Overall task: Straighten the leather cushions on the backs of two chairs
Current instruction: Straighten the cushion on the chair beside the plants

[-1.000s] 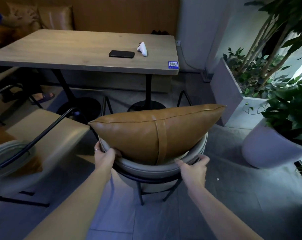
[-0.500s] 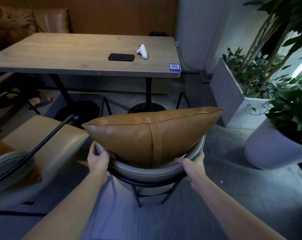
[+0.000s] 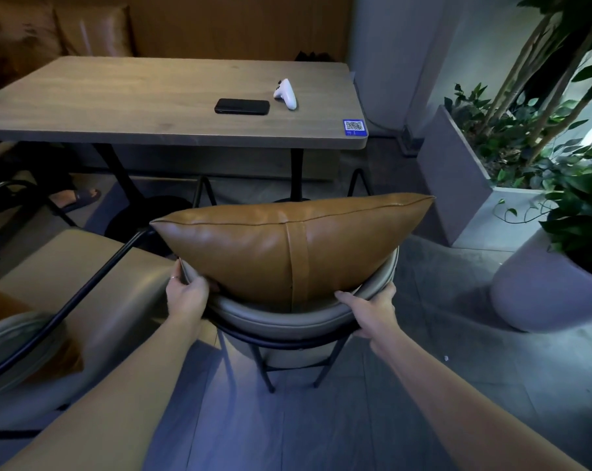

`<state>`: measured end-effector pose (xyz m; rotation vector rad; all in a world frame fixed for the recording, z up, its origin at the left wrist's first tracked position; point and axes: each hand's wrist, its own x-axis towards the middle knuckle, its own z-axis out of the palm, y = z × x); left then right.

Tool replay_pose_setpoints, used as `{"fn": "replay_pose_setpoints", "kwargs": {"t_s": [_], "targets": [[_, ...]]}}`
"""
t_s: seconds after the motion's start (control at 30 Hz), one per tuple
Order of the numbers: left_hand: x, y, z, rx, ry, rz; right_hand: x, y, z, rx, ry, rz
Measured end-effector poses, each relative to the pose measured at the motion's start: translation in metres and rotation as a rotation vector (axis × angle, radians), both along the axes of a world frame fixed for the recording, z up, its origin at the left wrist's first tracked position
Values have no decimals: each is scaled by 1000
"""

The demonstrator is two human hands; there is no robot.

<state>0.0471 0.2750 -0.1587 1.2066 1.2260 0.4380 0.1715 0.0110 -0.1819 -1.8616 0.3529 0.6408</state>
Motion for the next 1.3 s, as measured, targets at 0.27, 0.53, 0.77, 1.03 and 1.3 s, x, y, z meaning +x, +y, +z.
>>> {"fn": "replay_pose_setpoints", "kwargs": {"t_s": [0.27, 0.53, 0.77, 1.03, 1.3], "targets": [[21, 30, -7, 9, -37, -31, 22, 30, 3, 36, -2, -16], [25, 25, -10, -53, 4, -5, 35, 37, -5, 130, 54, -81], [37, 18, -9, -46, 32, -51, 41, 41, -6, 175, 81, -94], [57, 40, -5, -11, 39, -104, 52, 56, -4, 214, 95, -106], [82, 61, -10, 13, 11, -138, 70, 69, -5, 229, 85, -111]]}}
